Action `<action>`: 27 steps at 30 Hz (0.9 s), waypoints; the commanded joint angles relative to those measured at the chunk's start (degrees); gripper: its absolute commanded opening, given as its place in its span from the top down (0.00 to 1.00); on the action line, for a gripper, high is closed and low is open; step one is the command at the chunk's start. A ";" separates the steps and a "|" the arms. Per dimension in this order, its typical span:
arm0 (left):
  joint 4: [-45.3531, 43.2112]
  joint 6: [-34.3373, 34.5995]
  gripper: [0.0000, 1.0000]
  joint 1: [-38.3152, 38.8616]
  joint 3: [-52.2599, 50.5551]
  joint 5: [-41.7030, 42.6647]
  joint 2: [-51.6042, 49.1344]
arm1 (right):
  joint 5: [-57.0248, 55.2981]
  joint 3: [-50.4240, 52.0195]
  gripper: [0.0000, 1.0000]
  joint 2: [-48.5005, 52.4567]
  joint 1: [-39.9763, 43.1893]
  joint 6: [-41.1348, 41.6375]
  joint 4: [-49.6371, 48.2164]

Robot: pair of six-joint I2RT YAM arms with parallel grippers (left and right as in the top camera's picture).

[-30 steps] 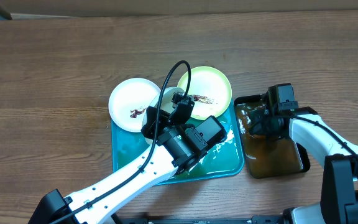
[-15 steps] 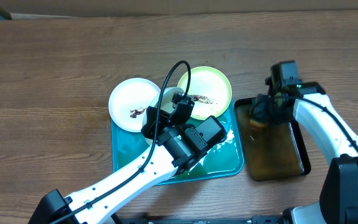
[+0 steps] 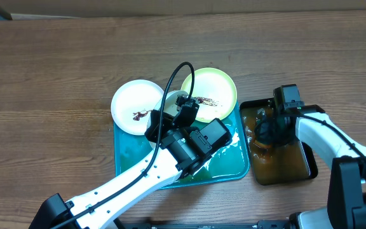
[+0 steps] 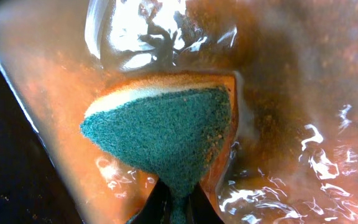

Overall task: Clean dirty plates on tray and stack at the side
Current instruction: 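Carry the white plate left and set it on the table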

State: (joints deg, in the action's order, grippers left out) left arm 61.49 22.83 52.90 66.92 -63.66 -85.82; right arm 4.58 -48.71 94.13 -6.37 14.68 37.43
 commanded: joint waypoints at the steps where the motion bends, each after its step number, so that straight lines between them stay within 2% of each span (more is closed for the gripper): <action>1: -0.22 2.05 0.96 0.48 1.18 -0.63 0.81 | -0.39 2.40 0.96 0.28 0.09 1.88 -3.82; 6: -0.20 2.05 0.96 0.42 1.18 -0.87 0.83 | -0.35 0.28 0.96 0.26 0.09 1.86 -4.85; 10: -0.04 2.10 0.96 -0.15 1.29 -1.51 1.07 | -0.42 -3.72 0.96 0.11 0.09 1.68 1.55; 15: 0.00 3.17 0.96 -4.35 3.17 0.39 2.99 | -0.42 -9.25 0.96 -1.75 0.09 1.62 8.92; 20: -0.04 3.08 0.96 -13.70 6.01 9.31 6.01 | -0.33 -13.86 0.96 -5.57 0.07 0.85 12.61; 27: -1.73 -2.36 0.96 -36.15 6.43 27.43 7.74 | 2.84 -14.91 0.96 -9.77 0.02 -2.99 14.27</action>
State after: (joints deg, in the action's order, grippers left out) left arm 60.45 23.40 23.99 72.38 -46.83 -78.89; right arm 6.09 -62.15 86.19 -6.37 13.39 51.18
